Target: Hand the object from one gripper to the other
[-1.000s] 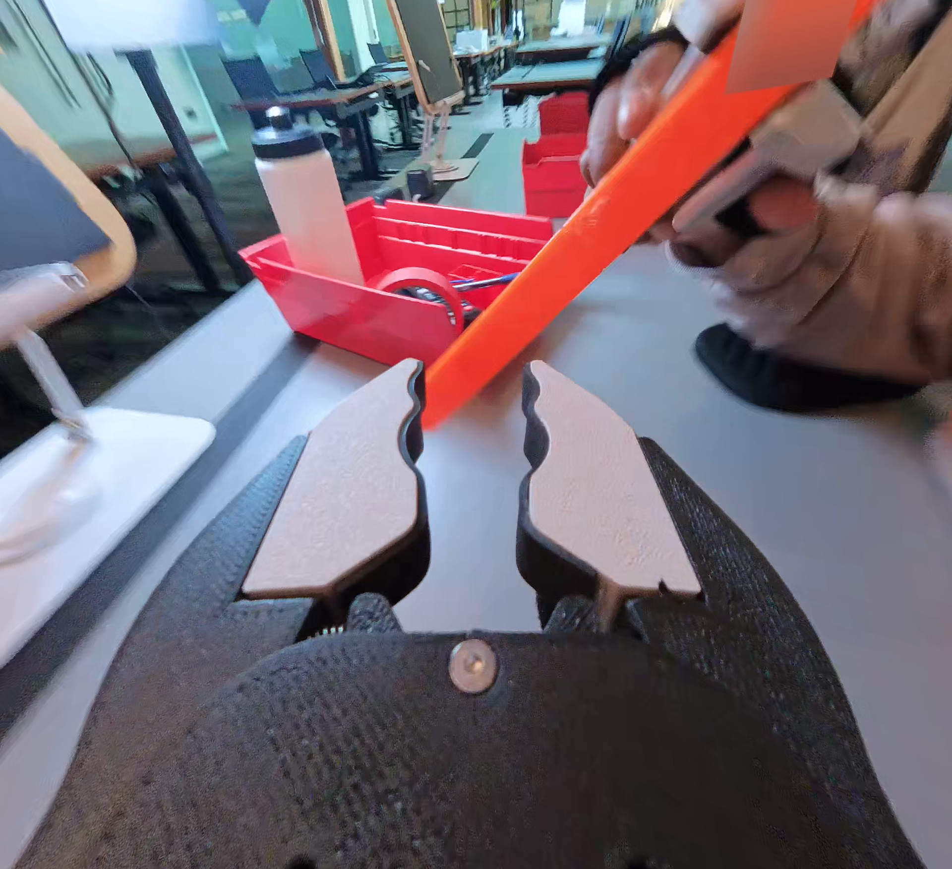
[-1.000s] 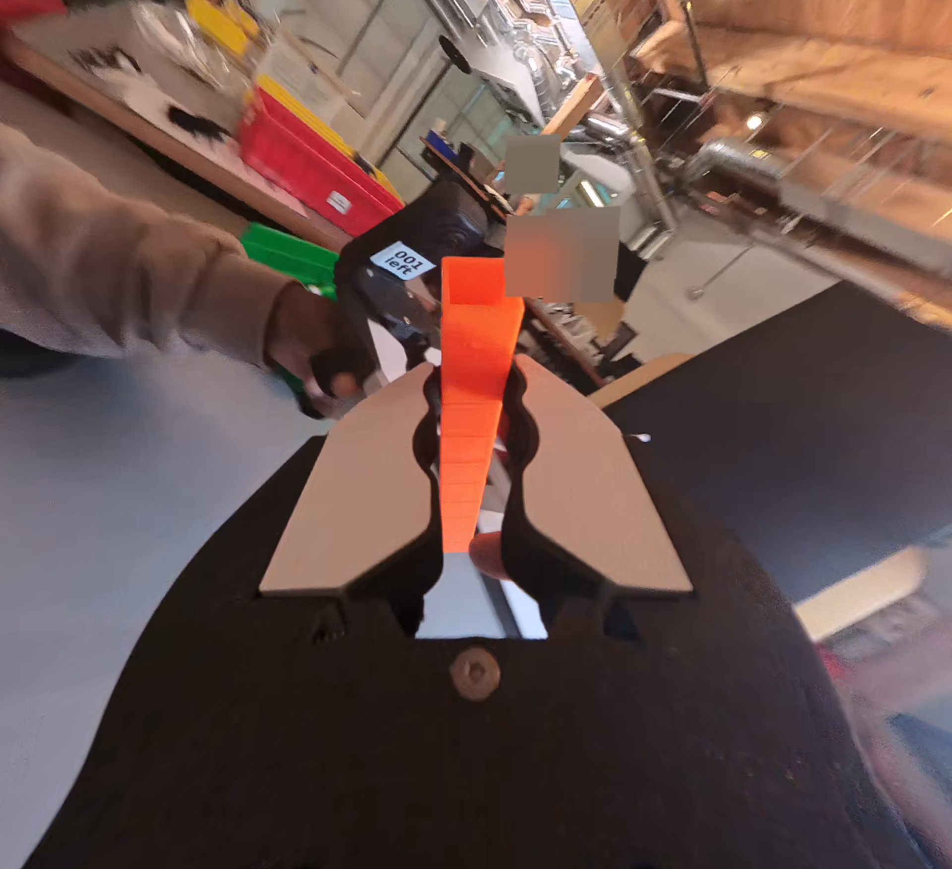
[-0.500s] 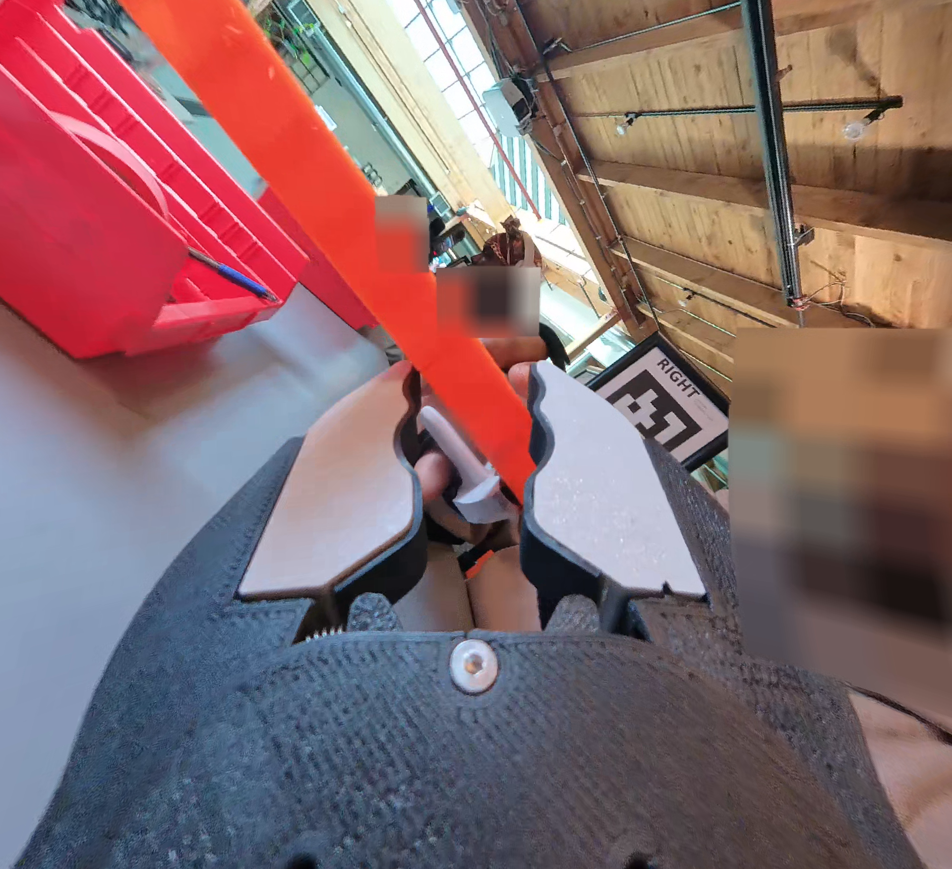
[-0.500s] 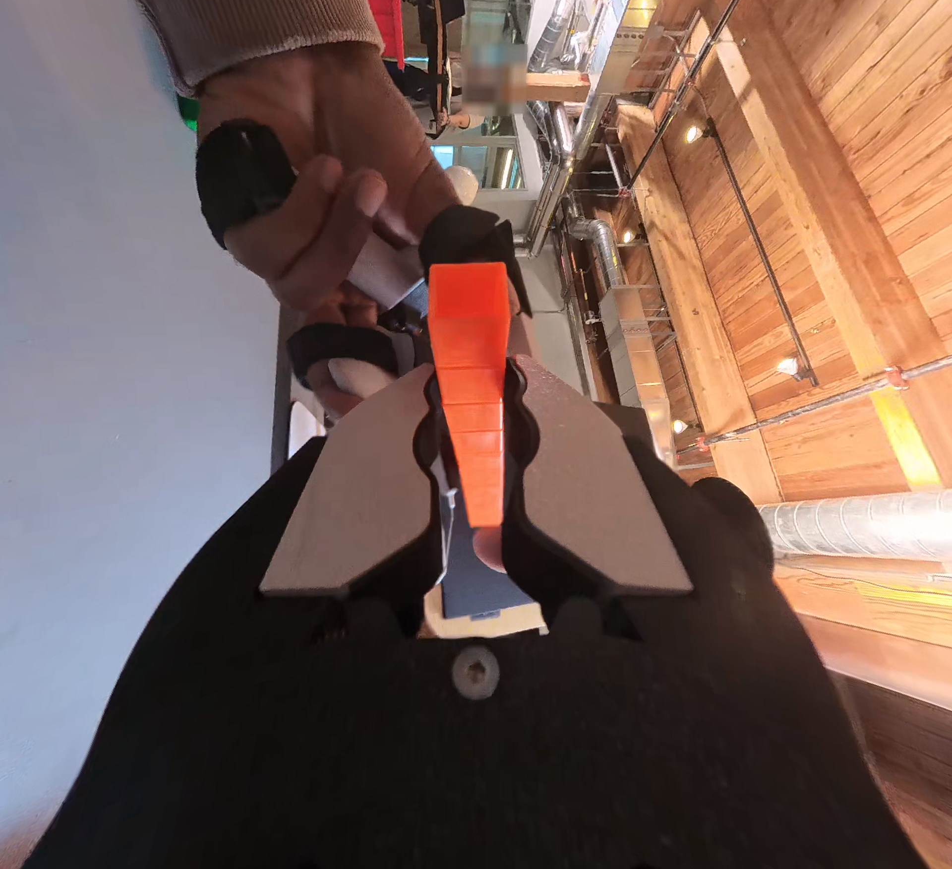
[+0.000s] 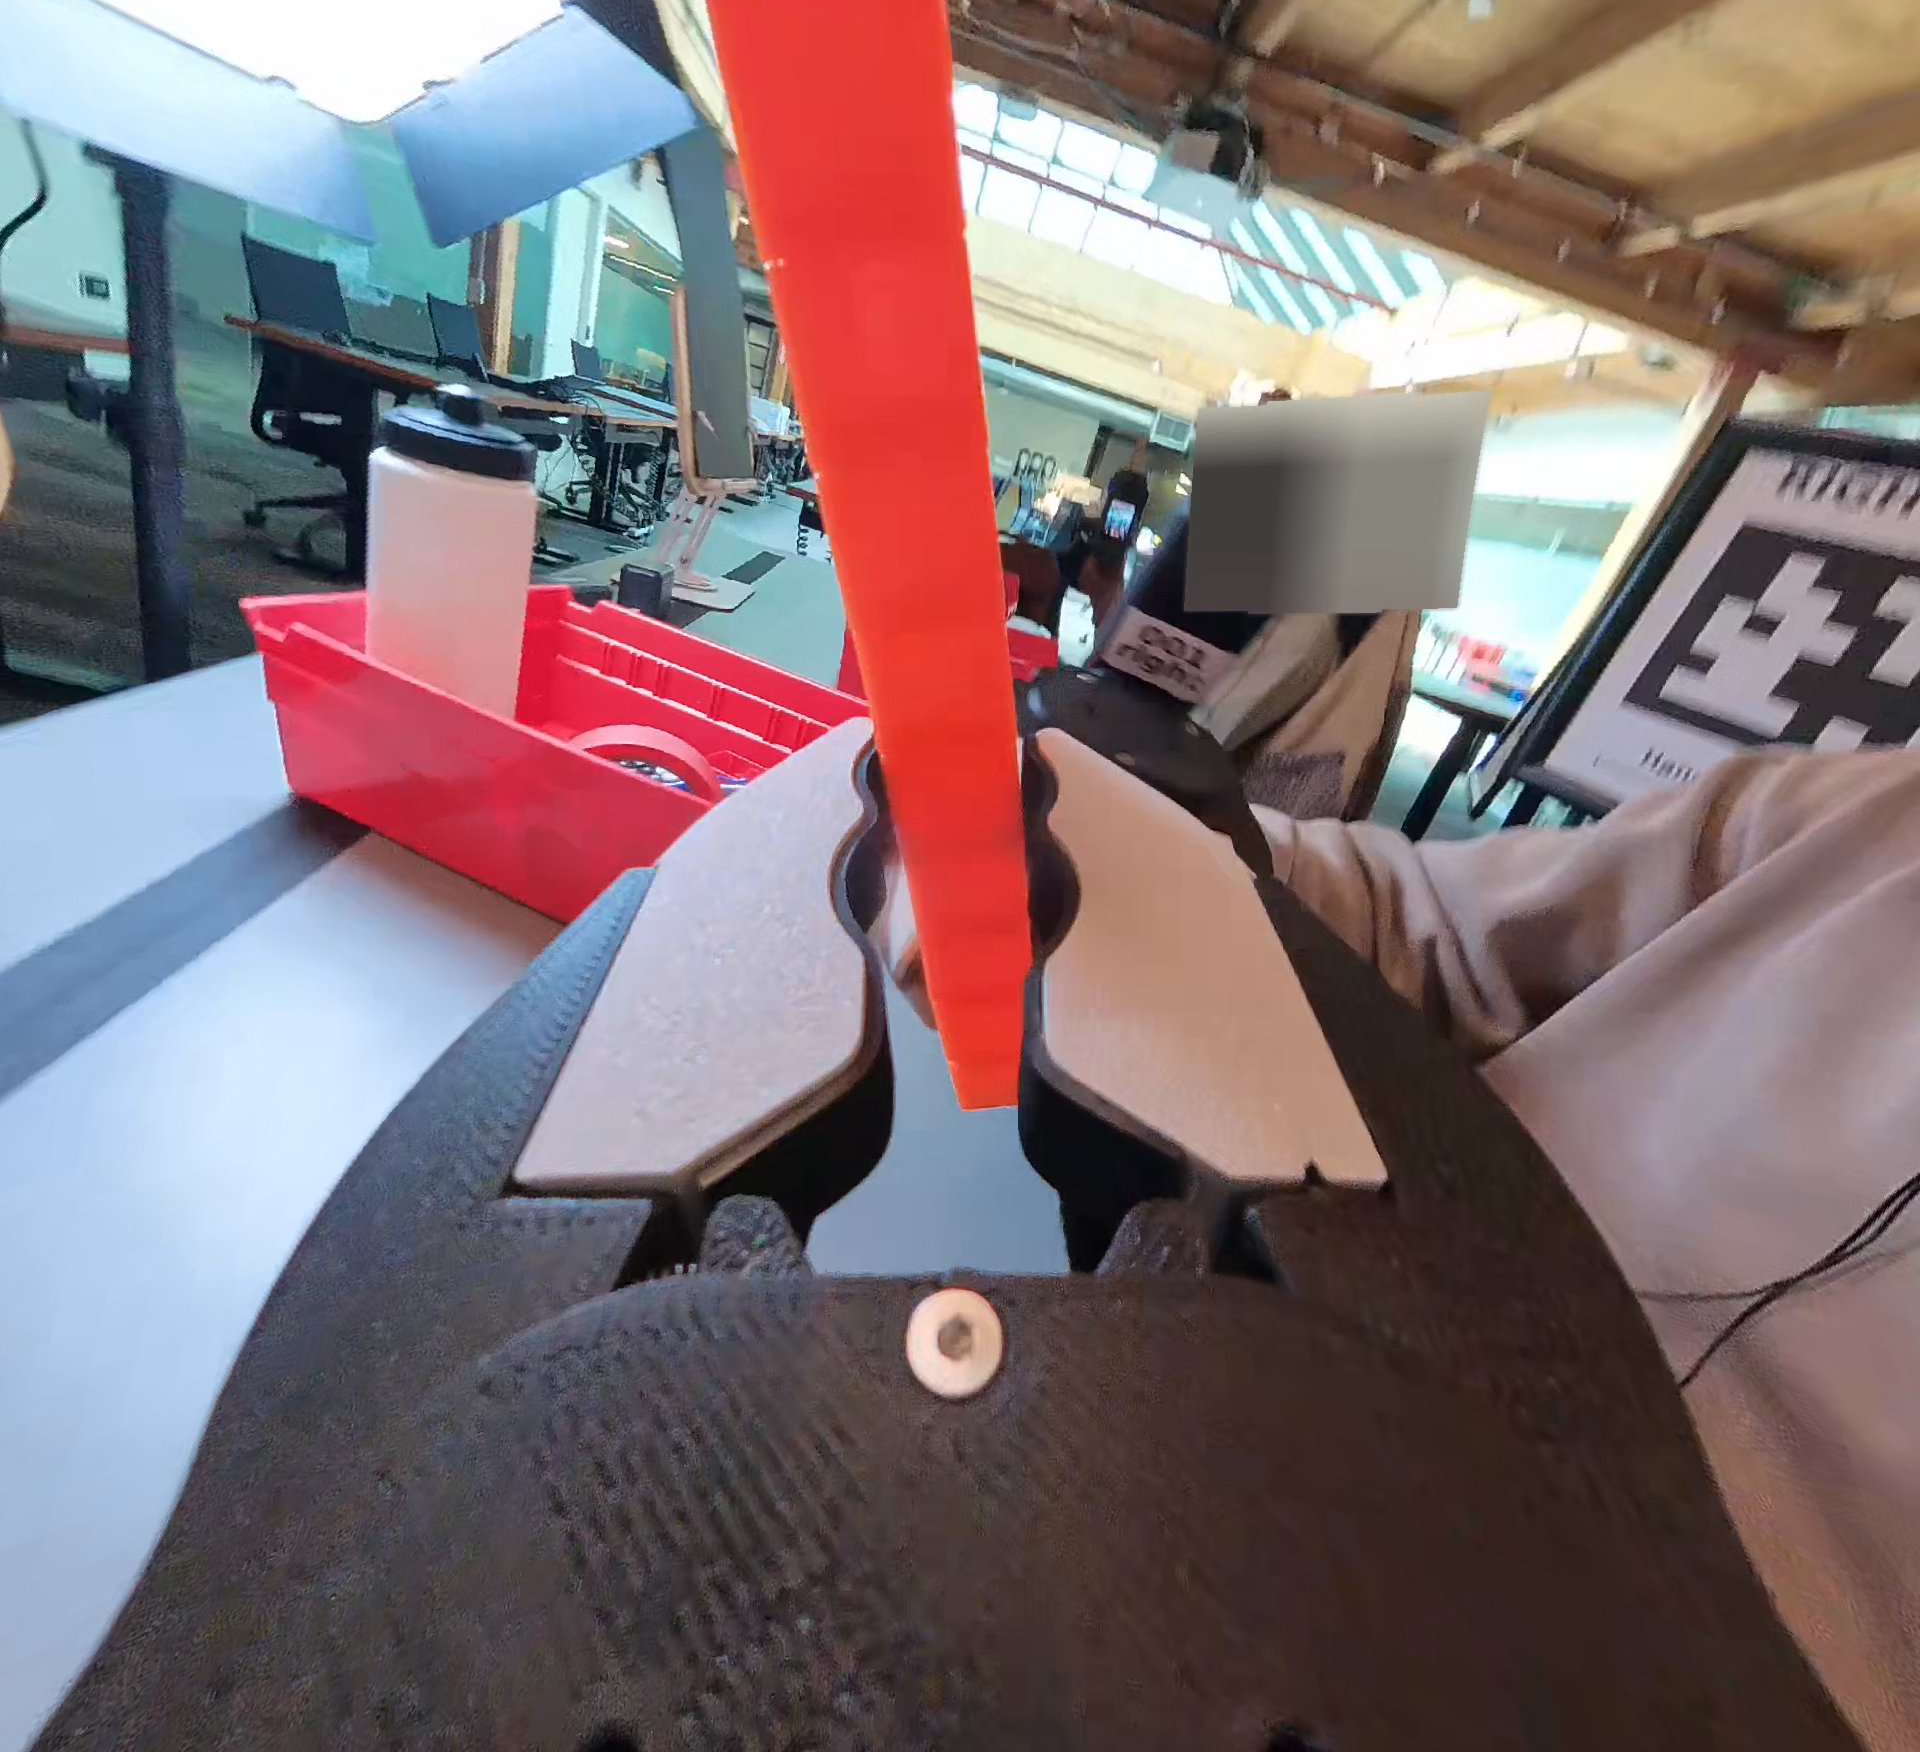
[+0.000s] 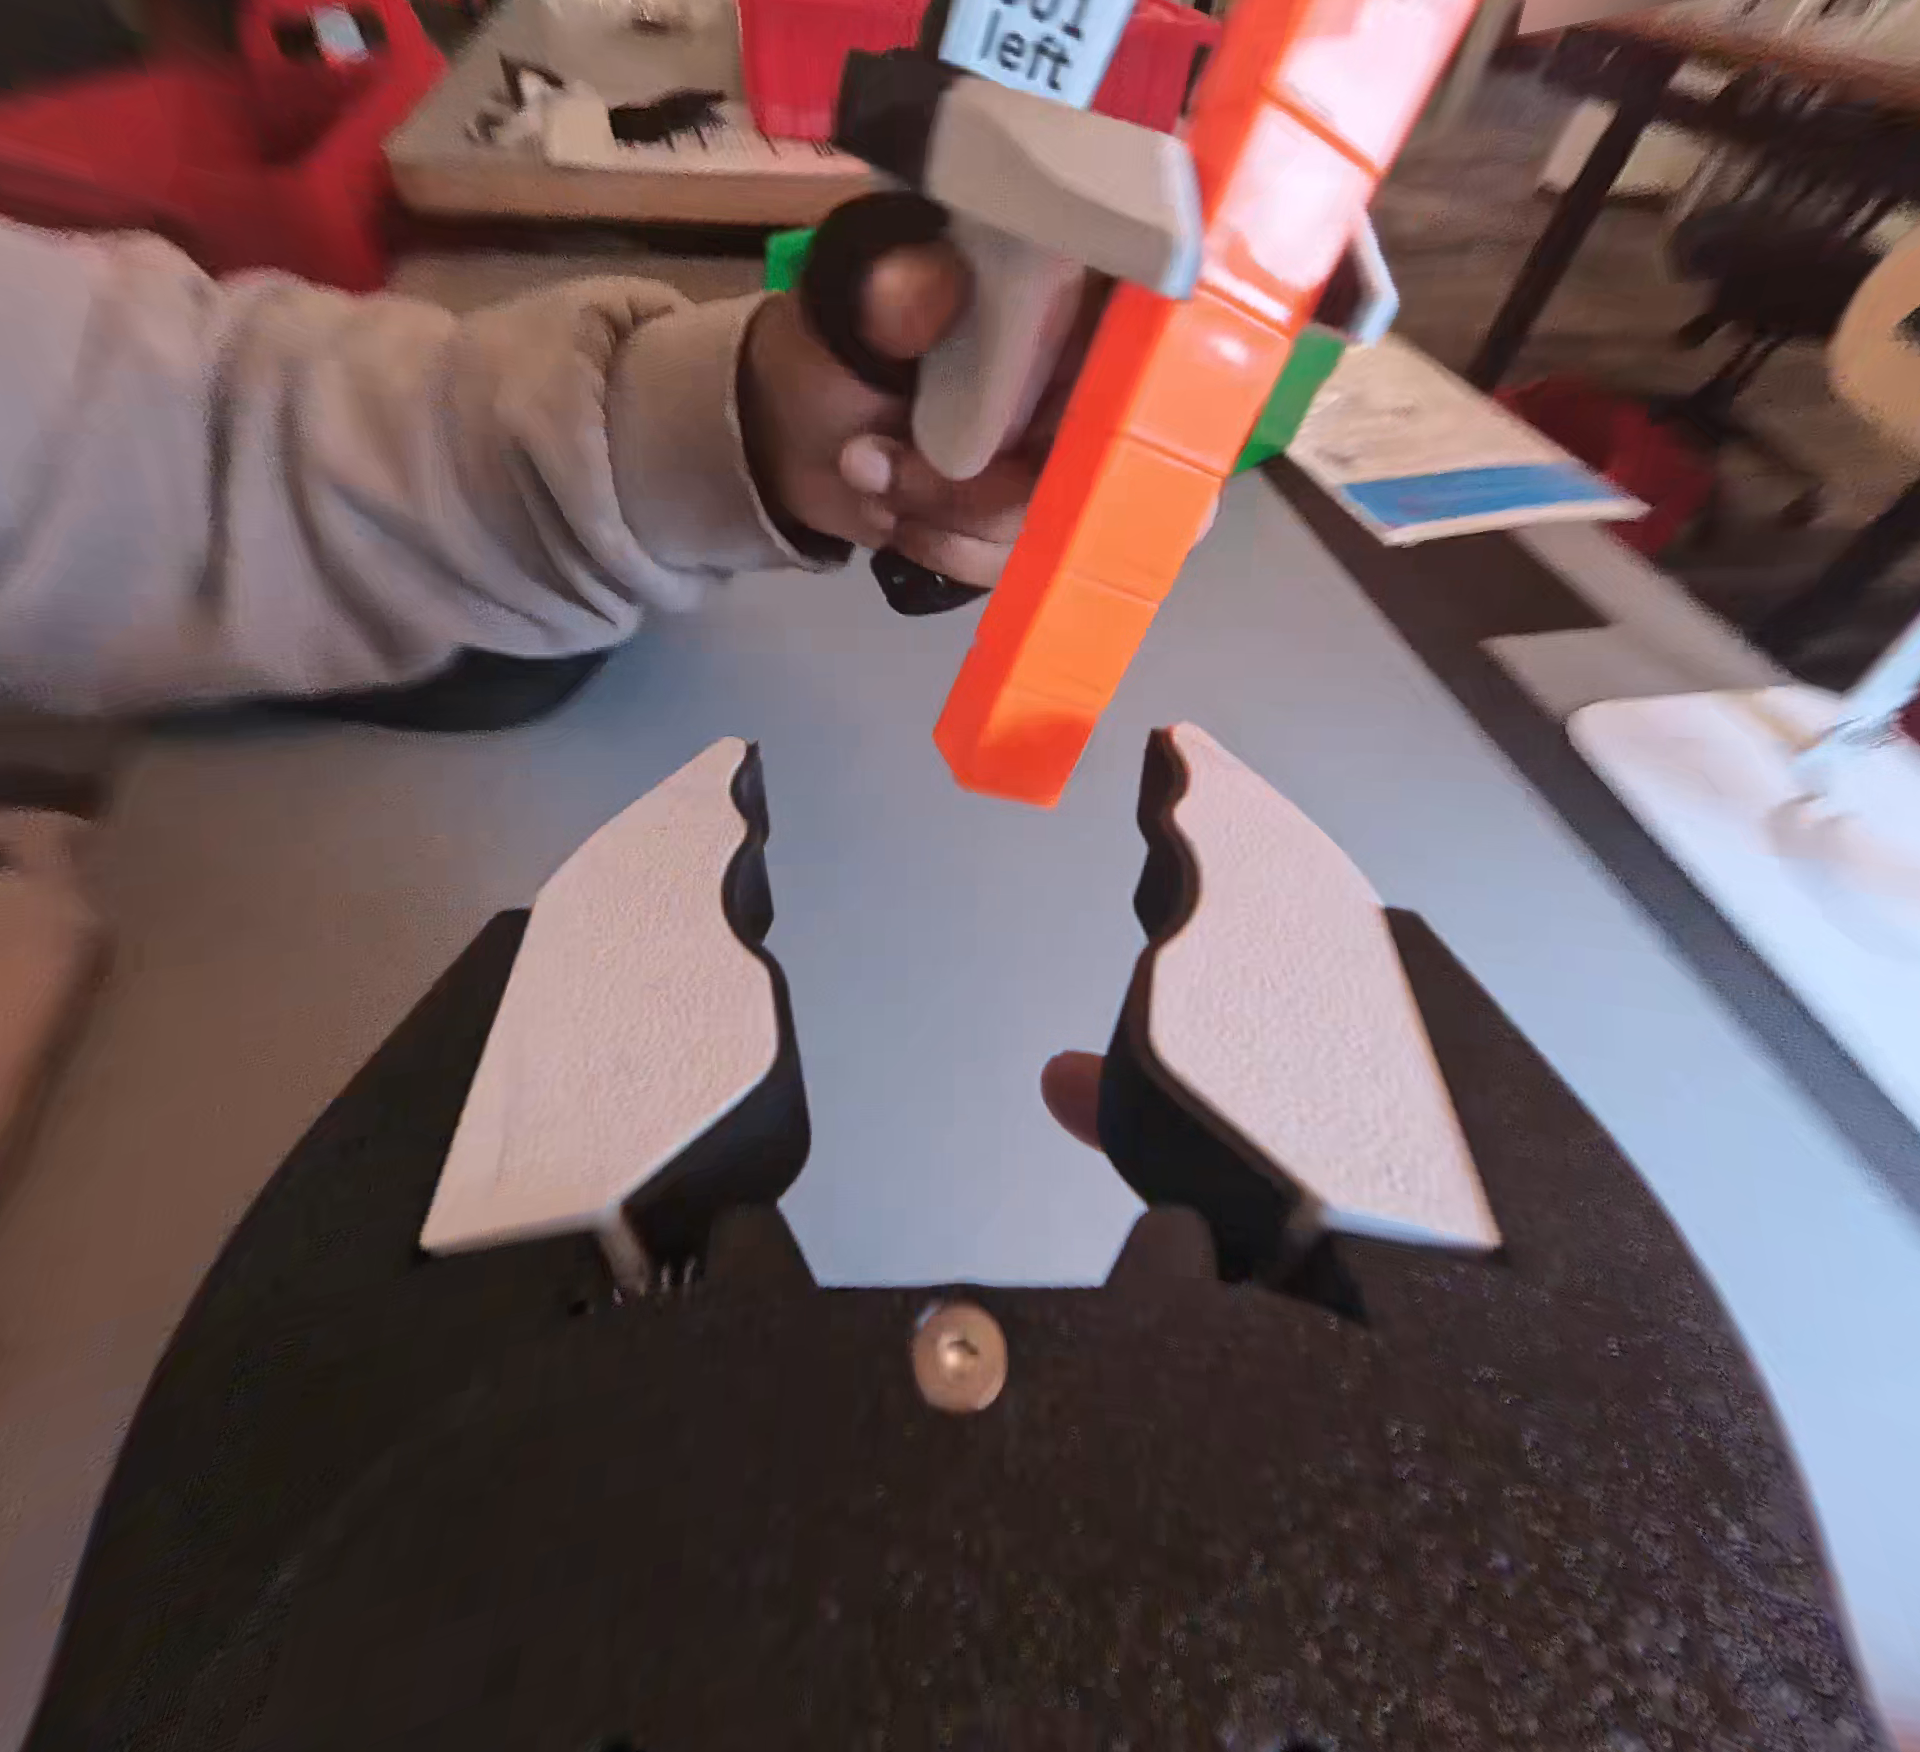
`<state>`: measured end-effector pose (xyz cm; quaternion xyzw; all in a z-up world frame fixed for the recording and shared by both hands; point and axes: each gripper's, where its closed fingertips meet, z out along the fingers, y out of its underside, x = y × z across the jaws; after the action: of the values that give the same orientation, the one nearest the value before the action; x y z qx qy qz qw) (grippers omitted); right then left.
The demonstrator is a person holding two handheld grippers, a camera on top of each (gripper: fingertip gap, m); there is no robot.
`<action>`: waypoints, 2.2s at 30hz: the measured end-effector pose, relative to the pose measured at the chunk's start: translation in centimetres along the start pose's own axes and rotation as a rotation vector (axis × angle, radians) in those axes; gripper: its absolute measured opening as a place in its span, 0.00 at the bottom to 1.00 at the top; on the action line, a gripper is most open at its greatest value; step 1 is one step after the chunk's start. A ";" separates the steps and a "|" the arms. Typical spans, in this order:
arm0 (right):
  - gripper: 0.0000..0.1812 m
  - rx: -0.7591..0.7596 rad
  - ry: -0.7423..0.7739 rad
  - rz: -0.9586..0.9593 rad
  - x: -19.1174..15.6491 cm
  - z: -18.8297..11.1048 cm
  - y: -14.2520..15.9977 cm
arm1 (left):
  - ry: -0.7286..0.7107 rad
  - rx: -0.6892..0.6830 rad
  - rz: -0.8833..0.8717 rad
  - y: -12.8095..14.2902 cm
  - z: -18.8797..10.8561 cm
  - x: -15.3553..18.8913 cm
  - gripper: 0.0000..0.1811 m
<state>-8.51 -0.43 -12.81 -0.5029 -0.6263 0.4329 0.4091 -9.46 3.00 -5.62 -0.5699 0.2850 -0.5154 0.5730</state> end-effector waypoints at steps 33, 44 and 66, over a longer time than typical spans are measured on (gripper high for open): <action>0.12 0.262 0.016 -0.002 1.0 -4.0 -4.7 | -0.037 -0.489 0.309 7.8 3.8 2.0 0.13; 0.12 0.165 0.076 -0.156 0.3 -2.2 -3.5 | -0.073 -0.363 0.455 2.0 2.9 4.6 0.16; 0.31 0.631 -0.528 0.936 -1.2 -4.7 -10.2 | -0.390 -0.386 1.787 -0.7 3.9 8.7 0.12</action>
<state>-6.62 -2.24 -1.84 -0.4550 -0.2616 0.8403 0.1360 -3.43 -3.48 -1.96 -0.3011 0.5970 0.2774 0.6899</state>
